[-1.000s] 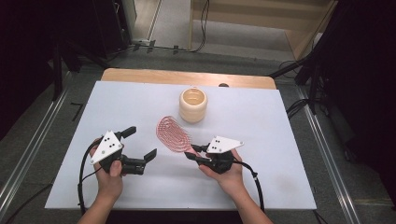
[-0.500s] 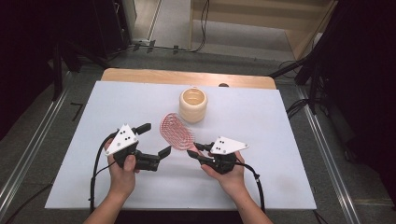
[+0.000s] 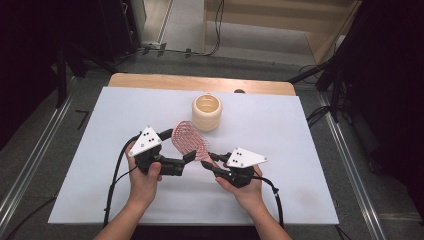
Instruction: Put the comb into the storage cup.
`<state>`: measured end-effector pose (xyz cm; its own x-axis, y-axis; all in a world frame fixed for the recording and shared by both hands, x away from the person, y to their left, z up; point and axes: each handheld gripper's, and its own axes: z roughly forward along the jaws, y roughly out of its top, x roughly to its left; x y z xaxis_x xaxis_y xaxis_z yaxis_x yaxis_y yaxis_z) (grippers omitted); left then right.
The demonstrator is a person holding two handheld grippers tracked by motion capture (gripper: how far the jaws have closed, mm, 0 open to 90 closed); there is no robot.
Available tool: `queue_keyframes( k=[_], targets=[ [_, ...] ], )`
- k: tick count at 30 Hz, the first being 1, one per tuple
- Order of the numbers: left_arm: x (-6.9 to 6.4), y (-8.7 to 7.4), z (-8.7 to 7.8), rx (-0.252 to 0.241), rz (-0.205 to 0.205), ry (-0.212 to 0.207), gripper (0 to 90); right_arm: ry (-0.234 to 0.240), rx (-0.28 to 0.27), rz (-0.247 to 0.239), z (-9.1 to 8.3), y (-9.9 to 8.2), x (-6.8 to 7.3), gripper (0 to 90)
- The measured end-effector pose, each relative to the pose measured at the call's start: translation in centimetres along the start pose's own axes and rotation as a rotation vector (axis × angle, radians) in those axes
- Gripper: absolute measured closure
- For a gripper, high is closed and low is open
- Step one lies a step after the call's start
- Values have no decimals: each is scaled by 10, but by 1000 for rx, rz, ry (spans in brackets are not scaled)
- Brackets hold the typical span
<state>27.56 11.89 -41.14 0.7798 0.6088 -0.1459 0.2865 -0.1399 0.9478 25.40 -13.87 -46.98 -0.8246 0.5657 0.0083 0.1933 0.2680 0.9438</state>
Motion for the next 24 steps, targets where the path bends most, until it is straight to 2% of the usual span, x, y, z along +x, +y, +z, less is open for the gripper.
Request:
queue_keyframes(
  k=[2, 3, 4, 6, 12, 17, 24],
  targets=[
    [0, 1, 1, -9, -19, -11, 66, -1, 0, -5, 0, 0, 1, 675],
    [-2, 1, 1, -4, -22, 2, 80, -2, 0, -6, 0, 0, 1, 675],
    [-3, 2, 2, -4, -23, 11, 132, -1, -1, -6, 0, 0, 1, 675],
    [-4, 2, 3, 1, -30, 3, 157, -4, -2, -9, 1, 0, 2, 675],
    [-7, 4, 7, 10, -58, 17, 262, -2, 3, -11, 2, 0, 4, 675],
    [-9, 3, 9, 20, -65, 24, 401, -9, 6, -20, 4, -1, 5, 675],
    [-8, 4, 10, 13, -110, 5, 521, -39, 5, -20, 3, -1, 5, 675]
  ],
)
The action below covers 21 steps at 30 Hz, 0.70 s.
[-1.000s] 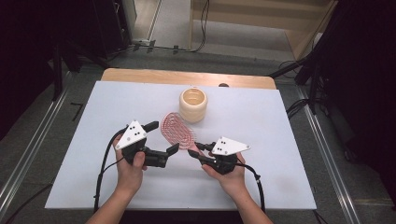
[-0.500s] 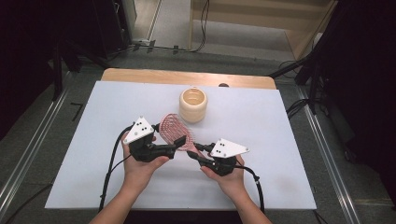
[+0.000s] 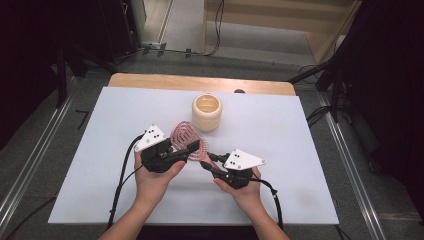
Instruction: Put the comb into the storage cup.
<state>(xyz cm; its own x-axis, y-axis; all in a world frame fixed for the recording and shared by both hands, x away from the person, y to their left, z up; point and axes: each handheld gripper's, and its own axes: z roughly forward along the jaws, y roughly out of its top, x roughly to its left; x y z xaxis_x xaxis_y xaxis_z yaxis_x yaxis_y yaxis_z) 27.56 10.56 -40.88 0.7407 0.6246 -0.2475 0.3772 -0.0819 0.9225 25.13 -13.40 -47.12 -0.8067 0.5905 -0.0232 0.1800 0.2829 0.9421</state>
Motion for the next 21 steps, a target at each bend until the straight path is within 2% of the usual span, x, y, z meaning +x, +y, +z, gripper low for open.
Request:
queue_keyframes(
  k=[6, 10, 13, 16, 21],
  targets=[
    [6, 2, 1, 2, -49, -43, 575, -20, 0, -14, 0, -1, 1, 674],
    [11, 3, 1, -9, -103, -113, 623, -24, -7, -24, 1, -1, 1, 673],
    [13, 4, 2, -9, -117, -141, 640, -9, -12, -11, 1, -1, 0, 661],
    [14, 4, 3, -4, -112, -140, 643, -2, -32, 12, 0, 0, -1, 517],
    [14, 7, 2, -24, -95, -144, 645, 8, -52, 56, -3, 1, -8, 216]
  ],
)
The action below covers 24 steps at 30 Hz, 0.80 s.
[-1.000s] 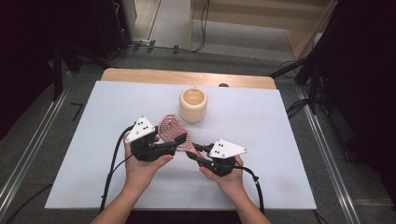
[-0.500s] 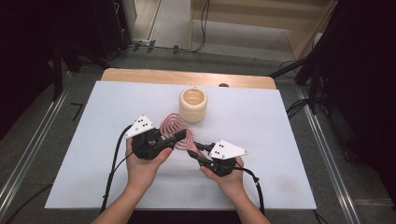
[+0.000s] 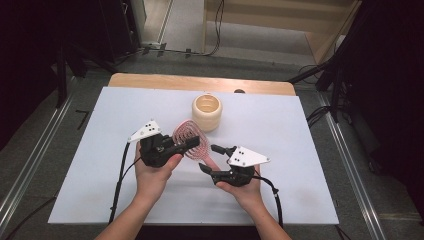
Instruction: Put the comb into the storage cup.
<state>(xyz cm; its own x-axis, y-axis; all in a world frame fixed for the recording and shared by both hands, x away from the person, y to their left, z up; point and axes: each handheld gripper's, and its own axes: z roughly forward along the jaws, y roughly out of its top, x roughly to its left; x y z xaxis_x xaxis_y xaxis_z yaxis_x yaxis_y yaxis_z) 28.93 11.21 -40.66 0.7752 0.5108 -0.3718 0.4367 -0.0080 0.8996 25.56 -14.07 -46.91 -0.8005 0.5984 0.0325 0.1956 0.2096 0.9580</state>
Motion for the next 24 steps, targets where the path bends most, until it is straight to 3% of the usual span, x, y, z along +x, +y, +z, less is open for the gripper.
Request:
queue_keyframes(
  k=[2, 4, 5, 16, 24],
  targets=[
    [-1, 2, -1, -2, 16, 6, 644, 23, -1, 7, -1, 0, -3, 85],
    [-2, 4, -1, -2, 33, 7, 644, 26, -8, 7, -4, 0, -4, 66],
    [-3, 5, -2, -4, 39, 10, 645, 35, -9, 11, -5, 0, -5, 5],
    [-1, 13, -6, -11, 71, 30, 645, 10, -44, 58, -23, -8, -20, 0],
    [2, 17, -7, -6, 94, 46, 646, -20, -52, 58, -36, -15, -28, 0]
  ],
)
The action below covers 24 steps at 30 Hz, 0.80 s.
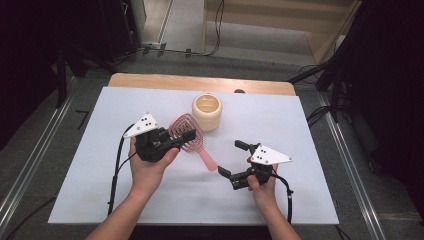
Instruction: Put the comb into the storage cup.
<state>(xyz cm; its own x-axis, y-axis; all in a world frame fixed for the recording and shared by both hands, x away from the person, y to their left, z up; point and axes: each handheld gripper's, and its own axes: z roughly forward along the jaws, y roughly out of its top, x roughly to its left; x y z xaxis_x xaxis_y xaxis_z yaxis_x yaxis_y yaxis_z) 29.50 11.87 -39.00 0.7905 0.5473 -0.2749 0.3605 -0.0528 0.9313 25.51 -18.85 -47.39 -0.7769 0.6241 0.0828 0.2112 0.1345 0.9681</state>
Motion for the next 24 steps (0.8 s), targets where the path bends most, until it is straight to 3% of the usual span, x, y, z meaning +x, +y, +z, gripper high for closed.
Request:
queue_keyframes(
  k=[24],
  targets=[
    [7, 19, -2, -24, 45, 23, 646, -91, -16, 38, -48, -24, -24, 0]
  ],
)
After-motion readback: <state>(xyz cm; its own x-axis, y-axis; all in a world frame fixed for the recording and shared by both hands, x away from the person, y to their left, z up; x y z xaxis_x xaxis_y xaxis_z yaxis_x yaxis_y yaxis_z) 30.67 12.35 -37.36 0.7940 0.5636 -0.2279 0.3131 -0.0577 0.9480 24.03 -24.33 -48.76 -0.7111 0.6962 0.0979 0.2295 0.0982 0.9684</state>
